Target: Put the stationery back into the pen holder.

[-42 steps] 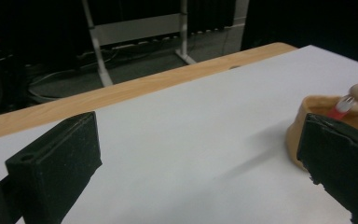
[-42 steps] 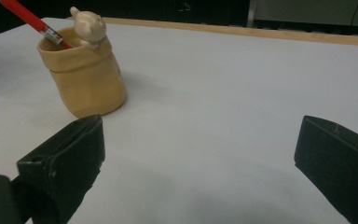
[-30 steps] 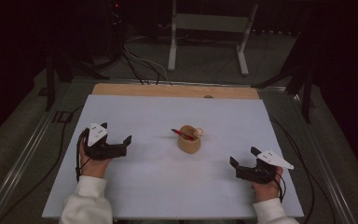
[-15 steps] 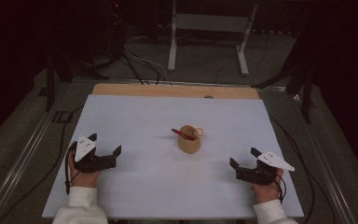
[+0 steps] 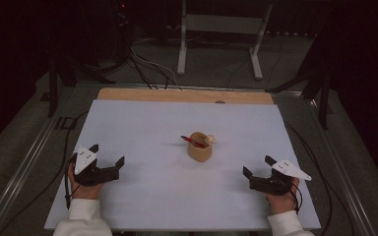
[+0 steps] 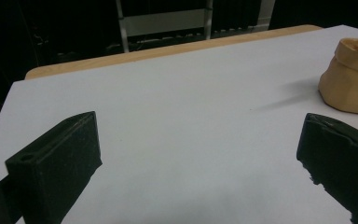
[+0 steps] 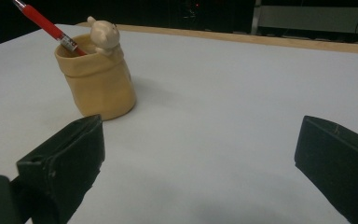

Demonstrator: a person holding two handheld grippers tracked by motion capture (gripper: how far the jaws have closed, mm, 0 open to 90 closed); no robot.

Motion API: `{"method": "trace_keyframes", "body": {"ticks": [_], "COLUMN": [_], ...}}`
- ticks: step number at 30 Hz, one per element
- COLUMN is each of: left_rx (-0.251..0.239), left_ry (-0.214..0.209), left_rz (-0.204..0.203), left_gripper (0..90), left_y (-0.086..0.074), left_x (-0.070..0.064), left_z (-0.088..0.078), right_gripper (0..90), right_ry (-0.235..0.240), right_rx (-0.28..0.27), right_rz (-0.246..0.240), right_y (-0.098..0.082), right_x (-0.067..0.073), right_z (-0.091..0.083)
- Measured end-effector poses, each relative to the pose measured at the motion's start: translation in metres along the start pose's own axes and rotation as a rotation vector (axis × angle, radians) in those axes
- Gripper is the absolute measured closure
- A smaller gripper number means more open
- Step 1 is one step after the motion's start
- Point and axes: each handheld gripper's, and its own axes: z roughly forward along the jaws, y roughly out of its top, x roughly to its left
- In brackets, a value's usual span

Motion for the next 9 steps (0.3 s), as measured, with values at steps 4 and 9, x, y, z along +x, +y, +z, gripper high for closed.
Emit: {"method": "trace_keyframes", "body": {"ticks": [4, 9], "left_rx": [0.003, 0.004], "left_ry": [0.005, 0.01], "left_rz": [-0.005, -0.012], "left_gripper": [0.1, 0.2], "left_y": [-0.0009, -0.0015], "left_x": [0.0014, 0.0031], "left_z": [0.0004, 0.0001], "right_gripper": [1.9, 0.0], "right_ry": [-0.007, -0.021], "right_rx": [0.003, 0.013], "right_rz": [-0.002, 0.003], "right_y": [0.0001, -0.0001], "right_x": [0.0004, -0.0006], "right_z": [-0.0005, 0.0003]}}
